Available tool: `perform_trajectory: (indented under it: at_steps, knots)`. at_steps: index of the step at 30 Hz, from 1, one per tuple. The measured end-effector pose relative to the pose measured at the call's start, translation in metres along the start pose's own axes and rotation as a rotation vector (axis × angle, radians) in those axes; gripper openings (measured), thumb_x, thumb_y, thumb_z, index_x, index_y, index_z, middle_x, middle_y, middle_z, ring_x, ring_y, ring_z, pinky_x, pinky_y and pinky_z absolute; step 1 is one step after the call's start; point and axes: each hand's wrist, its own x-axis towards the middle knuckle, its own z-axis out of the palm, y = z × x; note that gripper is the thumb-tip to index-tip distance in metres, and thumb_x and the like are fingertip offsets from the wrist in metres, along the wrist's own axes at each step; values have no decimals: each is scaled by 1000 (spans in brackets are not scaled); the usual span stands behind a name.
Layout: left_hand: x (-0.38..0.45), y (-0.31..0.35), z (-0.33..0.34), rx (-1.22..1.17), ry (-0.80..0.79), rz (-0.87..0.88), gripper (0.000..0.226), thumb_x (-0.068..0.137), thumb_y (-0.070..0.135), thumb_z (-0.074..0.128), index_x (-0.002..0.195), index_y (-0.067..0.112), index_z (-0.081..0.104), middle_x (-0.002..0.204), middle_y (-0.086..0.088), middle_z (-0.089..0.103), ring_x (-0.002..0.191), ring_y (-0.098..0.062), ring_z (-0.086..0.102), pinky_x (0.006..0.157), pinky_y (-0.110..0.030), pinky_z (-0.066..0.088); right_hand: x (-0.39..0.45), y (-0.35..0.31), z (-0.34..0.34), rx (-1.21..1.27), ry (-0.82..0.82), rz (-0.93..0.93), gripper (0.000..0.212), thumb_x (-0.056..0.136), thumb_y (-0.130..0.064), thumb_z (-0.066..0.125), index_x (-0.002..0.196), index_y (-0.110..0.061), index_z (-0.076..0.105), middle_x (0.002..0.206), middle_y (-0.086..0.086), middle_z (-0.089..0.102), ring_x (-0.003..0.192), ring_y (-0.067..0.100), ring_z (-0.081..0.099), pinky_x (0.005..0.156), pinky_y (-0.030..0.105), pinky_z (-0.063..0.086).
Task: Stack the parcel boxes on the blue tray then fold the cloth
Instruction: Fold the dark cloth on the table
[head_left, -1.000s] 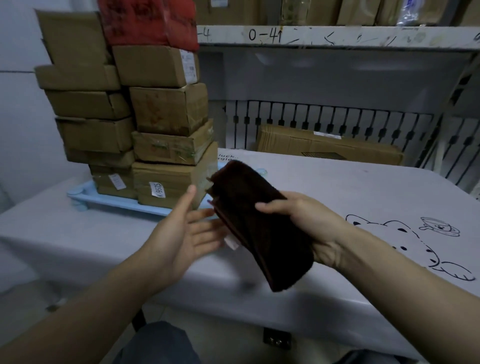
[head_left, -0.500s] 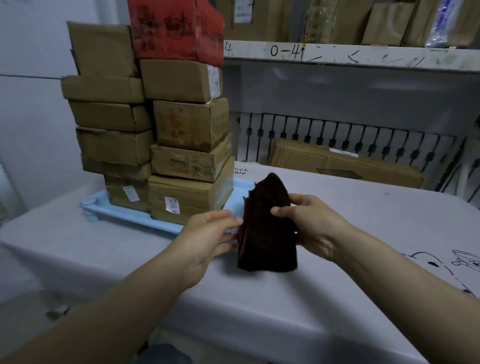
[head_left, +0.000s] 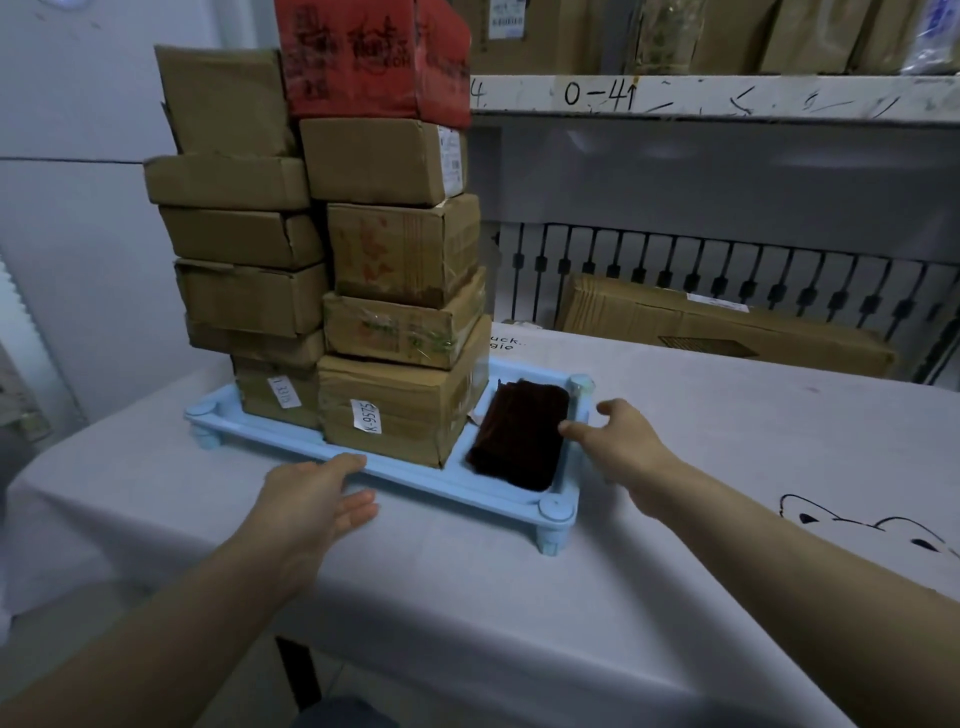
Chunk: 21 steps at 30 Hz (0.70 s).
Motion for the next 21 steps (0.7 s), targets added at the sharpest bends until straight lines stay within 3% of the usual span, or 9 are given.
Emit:
perform_trajectory:
  at_steps: [2,5,8,9,11,15,21]
  knots:
    - [6,3,-1,-36,-11,-22,41,92,5,63,127,-9,49,106,-22,59,96,-36,66,90,-45,54,-6,8,0,53,-92,61,64,93,-34,66,143,-9,35,116,15,59,89,28,61,67,37,52]
    - [15,5,2,-93,-46,-69,31,94,-1,56,123,-10,51,110,-29,62,91,-37,66,86,-42,52,-15,14,3,122,-187,111,66,90,-26,69,144,-10,34,114,17,61,90,30,64,79,42,56]
    - [23,6,6,-104,-41,-84,29,95,-4,52,124,-8,51,101,-27,64,85,-35,66,83,-40,52,-17,13,4,155,-200,103,26,89,-6,65,108,-12,47,100,20,66,81,31,67,75,43,58]
    - [24,6,6,-103,-38,-88,29,95,-5,52,123,-7,51,100,-26,64,85,-35,66,83,-39,52,-16,13,5,157,-187,99,22,90,-2,62,96,-15,45,95,20,67,76,30,66,73,43,59]
    - [26,6,8,-102,-44,-99,29,94,-5,54,123,-5,52,100,-26,65,87,-35,67,79,-39,56,-15,10,5,160,-163,87,24,92,1,58,89,-17,42,93,21,66,74,30,65,70,43,58]
    - [32,7,18,-113,-45,-104,31,93,-6,55,124,-4,52,97,-26,67,84,-35,69,68,-40,61,-4,10,8,172,-111,80,23,93,1,55,97,-15,41,92,17,63,80,30,64,75,45,58]
    - [50,10,43,-102,-40,-112,32,92,-8,55,124,-5,52,89,-24,67,78,-34,70,62,-43,60,23,6,7,173,-48,95,38,93,2,53,130,-3,46,90,12,57,92,32,63,78,44,57]
